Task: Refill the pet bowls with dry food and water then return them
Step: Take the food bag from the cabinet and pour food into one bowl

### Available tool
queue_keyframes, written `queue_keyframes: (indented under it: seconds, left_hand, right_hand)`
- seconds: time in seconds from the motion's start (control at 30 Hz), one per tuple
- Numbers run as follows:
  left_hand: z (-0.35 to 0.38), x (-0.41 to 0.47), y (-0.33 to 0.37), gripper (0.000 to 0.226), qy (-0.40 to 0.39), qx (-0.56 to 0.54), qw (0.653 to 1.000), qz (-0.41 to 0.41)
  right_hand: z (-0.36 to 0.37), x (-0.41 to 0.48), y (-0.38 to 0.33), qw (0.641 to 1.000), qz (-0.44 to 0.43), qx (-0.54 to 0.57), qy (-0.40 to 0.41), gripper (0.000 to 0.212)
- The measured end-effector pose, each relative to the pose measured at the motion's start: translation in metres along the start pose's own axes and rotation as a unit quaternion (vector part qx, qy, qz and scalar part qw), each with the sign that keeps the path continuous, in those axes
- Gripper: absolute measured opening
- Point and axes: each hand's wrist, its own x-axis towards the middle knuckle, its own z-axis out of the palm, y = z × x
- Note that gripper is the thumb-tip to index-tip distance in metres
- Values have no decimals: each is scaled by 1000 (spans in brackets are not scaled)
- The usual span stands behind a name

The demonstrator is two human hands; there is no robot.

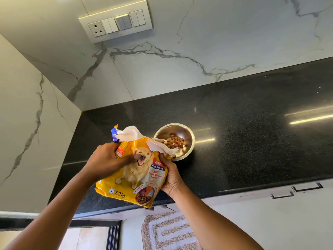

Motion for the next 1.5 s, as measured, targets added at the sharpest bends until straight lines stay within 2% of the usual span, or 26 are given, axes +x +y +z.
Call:
queue_keyframes:
  seconds: [0.2, 0.33, 0.63, 0.93, 1.2, 1.3, 1.37, 1.5]
  left_hand:
    - [-1, 6, 2, 63, -5, 6, 1000, -2]
    - [-2, 7, 6, 85, -10, 6, 1000, -4]
    - [-3, 8, 9, 94, -13, 11, 1000, -14]
    - [-5, 1, 12, 91, -7, 9, 1000, -22]
    - [-6, 4, 5, 96, -4, 20, 1000, -12]
    - [-5, 6, 2, 79, -9, 18, 1000, -7]
    - [-4, 8, 1, 69, -11, 14, 1000, -8]
    - [-3, 9, 3, 78, -18, 8, 1000, -13]
  right_hand:
    - [1, 1, 0, 1000, 4, 7, -1, 82]
    - [1, 0, -1, 1000, -2, 13, -11, 81]
    - [5, -4, -5, 1000, -12, 17, -12, 70]
    - [5, -4, -1, 1000, -8, 4, 3, 69]
    - [1, -1, 1, 1000, -4, -14, 10, 67]
    - [0, 0, 2, 1000, -4, -15, 8, 66]
    - [-2, 1, 2, 1000, -7, -20, 10, 71]
    - [-4, 2, 2, 999, 1, -32, 9, 83]
